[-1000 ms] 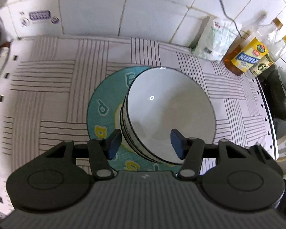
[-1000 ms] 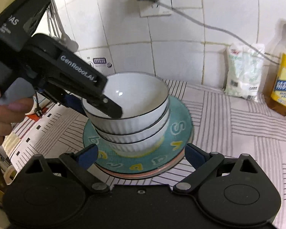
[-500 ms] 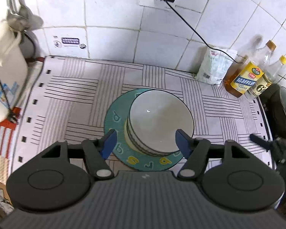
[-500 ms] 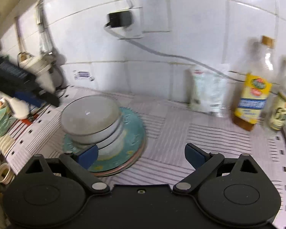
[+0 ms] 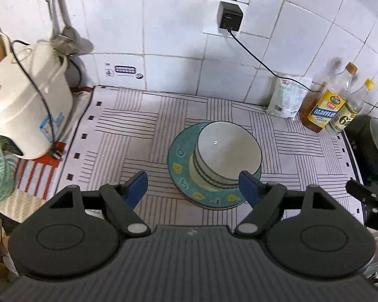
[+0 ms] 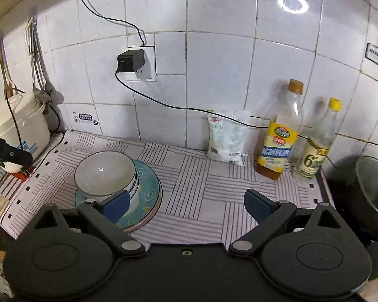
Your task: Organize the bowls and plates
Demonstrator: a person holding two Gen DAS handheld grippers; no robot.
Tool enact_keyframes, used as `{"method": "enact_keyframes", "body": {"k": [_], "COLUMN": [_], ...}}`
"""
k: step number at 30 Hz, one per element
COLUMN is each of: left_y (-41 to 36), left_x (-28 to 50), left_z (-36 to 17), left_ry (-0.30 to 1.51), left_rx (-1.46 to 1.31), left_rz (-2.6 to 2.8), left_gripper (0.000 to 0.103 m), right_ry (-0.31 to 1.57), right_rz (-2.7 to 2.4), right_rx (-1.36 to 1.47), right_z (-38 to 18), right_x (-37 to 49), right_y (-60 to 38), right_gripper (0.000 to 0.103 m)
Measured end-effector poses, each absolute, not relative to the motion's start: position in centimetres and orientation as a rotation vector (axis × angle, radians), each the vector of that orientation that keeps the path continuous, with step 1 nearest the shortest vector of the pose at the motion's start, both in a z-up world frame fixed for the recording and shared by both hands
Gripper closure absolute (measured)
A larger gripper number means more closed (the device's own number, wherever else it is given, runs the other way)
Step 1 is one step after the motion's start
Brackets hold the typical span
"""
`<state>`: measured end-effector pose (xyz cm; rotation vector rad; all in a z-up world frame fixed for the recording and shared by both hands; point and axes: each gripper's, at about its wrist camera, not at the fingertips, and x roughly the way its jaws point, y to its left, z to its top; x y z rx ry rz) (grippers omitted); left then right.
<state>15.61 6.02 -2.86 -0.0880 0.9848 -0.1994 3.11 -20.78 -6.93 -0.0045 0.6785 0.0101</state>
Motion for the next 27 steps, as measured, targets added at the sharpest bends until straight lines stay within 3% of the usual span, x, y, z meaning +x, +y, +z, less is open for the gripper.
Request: {"method": "enact_keyframes", "body": {"k": [12,27], "left_y": [6.4,8.2], "left_x": [11.0,5.1], "left_z": [-0.4,0.2], "left_ry": [0.898,0.914], "left_rx": [0.01,0.037], "left_rz": [-0.214,-0.199], "left_gripper": [0.002,0.0], "right_ry": [0.748,0.728], "right_rz": [-0.174,-0.204], "right_rx": [0.026,0.082], "right_z": [-4.4,-2.2], "right_x": [-0.9,-7.2], "right_y": [-18.6,-15.1], "right_gripper": [0.003,0.003]}}
